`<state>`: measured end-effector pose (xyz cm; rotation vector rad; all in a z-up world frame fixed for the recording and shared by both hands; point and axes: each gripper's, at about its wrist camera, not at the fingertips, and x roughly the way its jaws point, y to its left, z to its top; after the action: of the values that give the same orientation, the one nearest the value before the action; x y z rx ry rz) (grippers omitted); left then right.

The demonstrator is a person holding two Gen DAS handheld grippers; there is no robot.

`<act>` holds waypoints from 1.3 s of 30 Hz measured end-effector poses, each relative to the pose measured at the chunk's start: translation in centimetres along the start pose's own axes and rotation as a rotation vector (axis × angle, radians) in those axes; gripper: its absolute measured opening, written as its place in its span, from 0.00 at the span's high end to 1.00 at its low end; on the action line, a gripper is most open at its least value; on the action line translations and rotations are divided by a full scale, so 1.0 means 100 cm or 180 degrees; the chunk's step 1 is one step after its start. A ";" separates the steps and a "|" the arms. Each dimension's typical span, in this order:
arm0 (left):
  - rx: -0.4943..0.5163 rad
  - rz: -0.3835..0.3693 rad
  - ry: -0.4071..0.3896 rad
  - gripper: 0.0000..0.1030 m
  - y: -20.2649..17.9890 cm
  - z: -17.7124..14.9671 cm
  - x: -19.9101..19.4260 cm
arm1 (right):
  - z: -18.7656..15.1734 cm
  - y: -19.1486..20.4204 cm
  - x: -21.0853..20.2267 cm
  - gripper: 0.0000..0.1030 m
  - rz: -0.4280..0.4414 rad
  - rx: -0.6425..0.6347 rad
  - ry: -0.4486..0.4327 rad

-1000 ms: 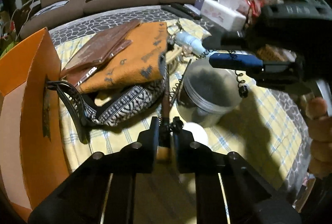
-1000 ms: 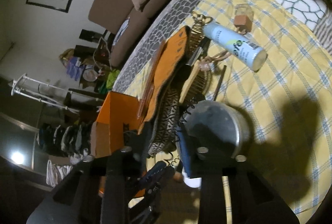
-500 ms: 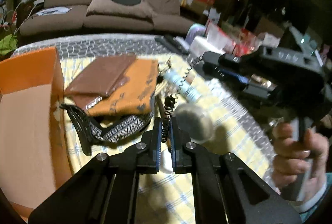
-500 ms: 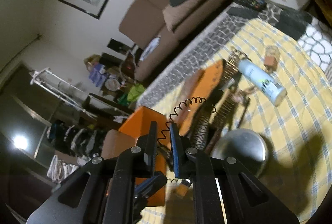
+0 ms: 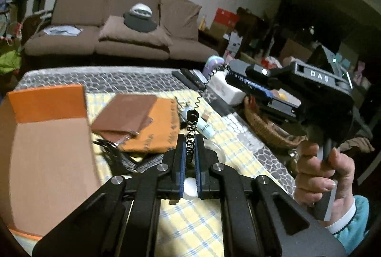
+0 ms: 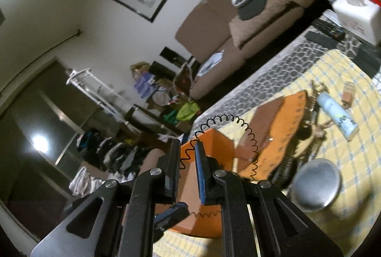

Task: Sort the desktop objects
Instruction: 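Carry the spring cord with the left gripper over the cardboard box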

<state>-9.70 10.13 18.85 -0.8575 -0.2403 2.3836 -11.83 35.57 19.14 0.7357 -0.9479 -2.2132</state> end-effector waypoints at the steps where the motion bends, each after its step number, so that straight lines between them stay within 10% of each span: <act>1: -0.0011 0.0022 -0.0013 0.94 0.004 0.002 -0.005 | -0.001 0.006 0.005 0.89 0.0035 -0.0025 0.0020; 17: -0.0382 0.0555 0.0169 0.92 0.125 0.001 -0.054 | -0.051 0.042 0.122 0.89 0.0190 -0.0048 0.0705; 33: -0.1310 -0.0032 0.1016 0.92 0.194 -0.057 -0.031 | -0.098 0.017 0.191 0.85 -0.0377 0.0217 0.1453; 36: -0.1343 0.0024 0.1051 0.94 0.202 -0.061 -0.029 | -0.097 0.017 0.192 0.44 -0.0549 0.0162 0.1453; 39: -0.1375 0.0056 0.1079 0.93 0.209 -0.063 -0.027 | -0.093 0.017 0.188 0.37 -0.0648 0.0074 0.1440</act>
<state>-13.82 -8.55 8.00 -1.4463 -0.6241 2.1861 -17.27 17.18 10.33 1.3244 -0.6942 -2.0689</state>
